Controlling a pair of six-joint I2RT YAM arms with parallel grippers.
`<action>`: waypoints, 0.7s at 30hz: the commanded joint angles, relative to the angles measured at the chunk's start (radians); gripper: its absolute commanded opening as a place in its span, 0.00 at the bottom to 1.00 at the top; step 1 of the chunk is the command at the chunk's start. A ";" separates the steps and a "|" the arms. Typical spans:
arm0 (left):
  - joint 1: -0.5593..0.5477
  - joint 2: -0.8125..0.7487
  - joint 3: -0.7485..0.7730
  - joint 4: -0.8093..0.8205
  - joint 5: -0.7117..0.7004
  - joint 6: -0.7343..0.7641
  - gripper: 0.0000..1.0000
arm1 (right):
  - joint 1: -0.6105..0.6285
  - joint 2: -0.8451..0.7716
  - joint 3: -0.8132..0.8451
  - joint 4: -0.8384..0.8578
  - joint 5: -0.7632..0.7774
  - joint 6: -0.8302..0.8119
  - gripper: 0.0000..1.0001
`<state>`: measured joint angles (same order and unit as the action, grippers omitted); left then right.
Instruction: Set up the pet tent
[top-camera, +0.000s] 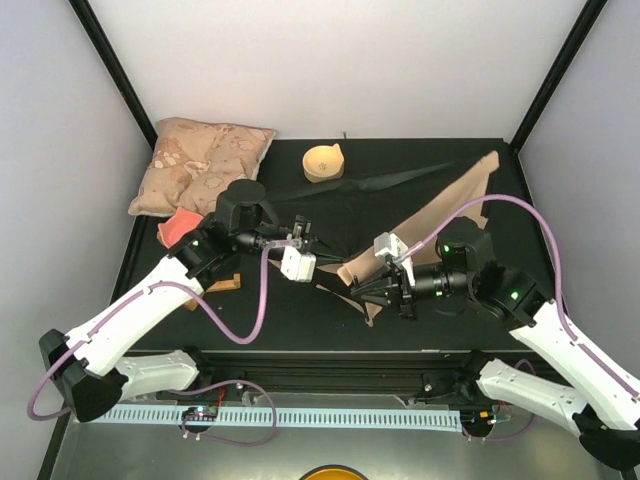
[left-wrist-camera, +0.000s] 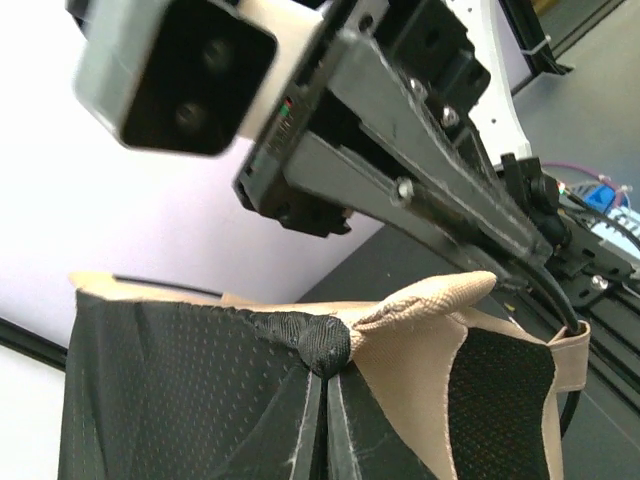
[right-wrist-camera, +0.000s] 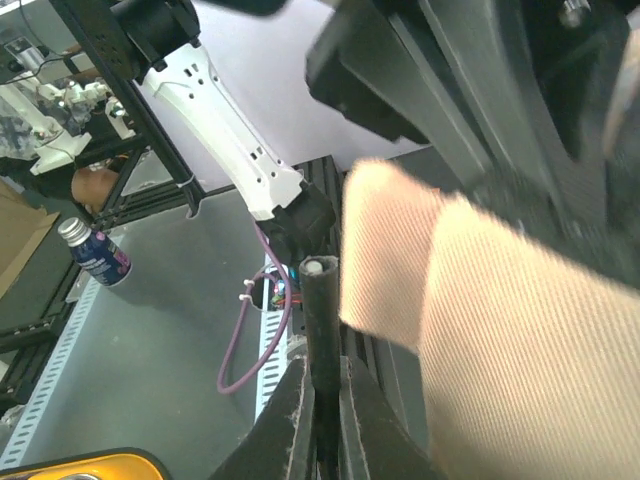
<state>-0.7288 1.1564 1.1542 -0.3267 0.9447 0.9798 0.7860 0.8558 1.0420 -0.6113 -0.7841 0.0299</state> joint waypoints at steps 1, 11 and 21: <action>-0.009 -0.050 0.004 0.132 0.097 -0.125 0.02 | 0.003 -0.017 0.002 -0.131 0.071 0.062 0.01; -0.011 -0.058 -0.018 0.213 0.108 -0.276 0.02 | 0.003 0.008 -0.008 -0.164 0.051 0.057 0.01; -0.019 -0.067 -0.016 0.201 0.112 -0.285 0.01 | 0.004 0.045 0.015 -0.137 0.022 0.059 0.01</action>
<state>-0.7292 1.1202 1.1233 -0.1772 0.9817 0.7074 0.7872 0.8722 1.0439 -0.6838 -0.7811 0.0334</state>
